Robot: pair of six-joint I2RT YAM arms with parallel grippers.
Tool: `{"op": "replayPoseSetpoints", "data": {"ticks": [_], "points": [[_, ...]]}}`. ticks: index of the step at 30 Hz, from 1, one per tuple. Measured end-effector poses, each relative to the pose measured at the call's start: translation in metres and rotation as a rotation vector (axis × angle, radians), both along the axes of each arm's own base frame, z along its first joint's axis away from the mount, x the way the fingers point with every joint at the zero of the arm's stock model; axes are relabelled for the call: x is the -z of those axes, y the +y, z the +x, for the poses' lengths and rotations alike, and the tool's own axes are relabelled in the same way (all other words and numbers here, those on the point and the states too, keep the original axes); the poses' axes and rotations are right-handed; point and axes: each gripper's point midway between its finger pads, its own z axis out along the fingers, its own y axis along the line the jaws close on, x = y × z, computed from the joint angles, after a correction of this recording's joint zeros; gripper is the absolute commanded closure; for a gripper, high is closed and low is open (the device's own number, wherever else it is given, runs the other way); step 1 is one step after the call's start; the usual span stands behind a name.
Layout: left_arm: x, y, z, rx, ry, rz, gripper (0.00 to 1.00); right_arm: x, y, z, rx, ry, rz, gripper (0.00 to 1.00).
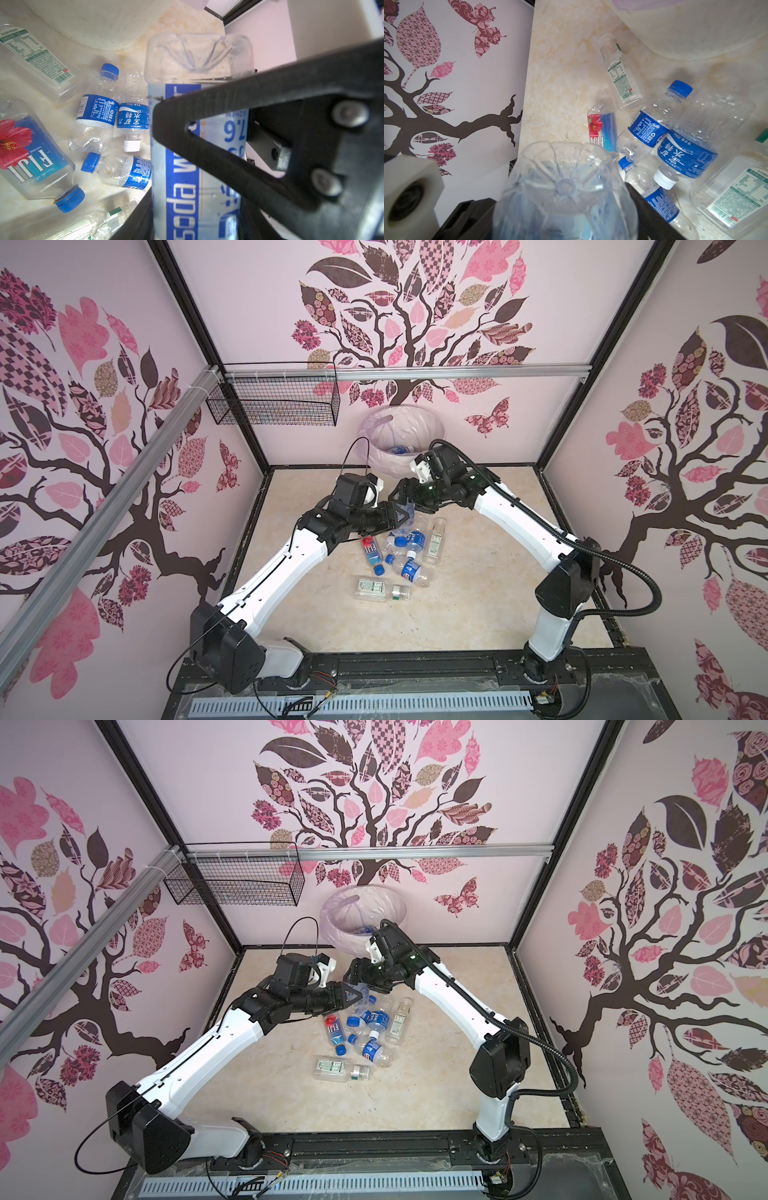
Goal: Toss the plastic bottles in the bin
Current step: 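Bring the right gripper onto the bottle's base while the left holds it up, then raise the soda water bottle over the bin with the right gripper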
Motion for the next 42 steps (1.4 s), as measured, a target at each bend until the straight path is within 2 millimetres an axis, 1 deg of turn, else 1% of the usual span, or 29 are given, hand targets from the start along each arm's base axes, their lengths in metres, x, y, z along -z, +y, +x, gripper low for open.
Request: {"op": "replayPoseSetpoints", "data": {"ticks": [4, 9, 12, 16, 18, 21, 25, 28, 30, 33, 37, 39, 42], "points": [[-0.002, -0.002, 0.001, 0.002, -0.003, -0.002, 0.47, -0.004, -0.001, 0.001, 0.003, -0.010, 0.007, 0.33], [-0.005, -0.005, 0.002, 0.008, -0.012, -0.004, 0.43, -0.009, -0.006, 0.002, 0.014, -0.014, 0.020, 0.42], [-0.007, -0.006, 0.002, 0.012, -0.019, -0.004, 0.39, -0.012, -0.007, 0.002, 0.015, -0.017, 0.025, 0.44], [-0.007, -0.005, 0.002, 0.010, -0.022, 0.008, 0.32, -0.012, -0.009, 0.004, 0.017, -0.027, 0.017, 0.45], [-0.009, -0.002, 0.001, 0.004, -0.015, 0.022, 0.29, -0.011, -0.015, 0.009, 0.034, -0.042, 0.001, 0.45], [-0.011, 0.005, 0.000, -0.011, -0.007, 0.051, 0.24, -0.012, -0.032, 0.023, 0.082, -0.066, -0.018, 0.45], [-0.015, 0.011, 0.000, -0.023, 0.006, 0.095, 0.15, -0.027, -0.061, 0.039, 0.152, -0.123, -0.030, 0.45], [-0.023, 0.012, 0.004, -0.023, -0.001, 0.126, 0.08, -0.046, -0.080, 0.052, 0.198, -0.188, -0.041, 0.46], [-0.028, 0.012, 0.010, -0.026, -0.007, 0.147, 0.03, -0.065, -0.089, 0.060, 0.221, -0.252, -0.048, 0.46], [-0.034, 0.011, 0.018, -0.039, -0.006, 0.164, 0.03, -0.096, -0.099, 0.070, 0.258, -0.365, -0.063, 0.44], [-0.051, 0.005, 0.032, -0.056, -0.019, 0.157, 0.03, -0.137, -0.114, 0.083, 0.332, -0.533, -0.079, 0.42], [-0.063, 0.002, 0.039, -0.063, -0.032, 0.152, 0.03, -0.157, -0.118, 0.090, 0.368, -0.615, -0.073, 0.41], [-0.089, -0.003, 0.053, -0.079, -0.082, 0.130, 0.03, -0.190, -0.123, 0.099, 0.417, -0.741, -0.042, 0.41]]}}
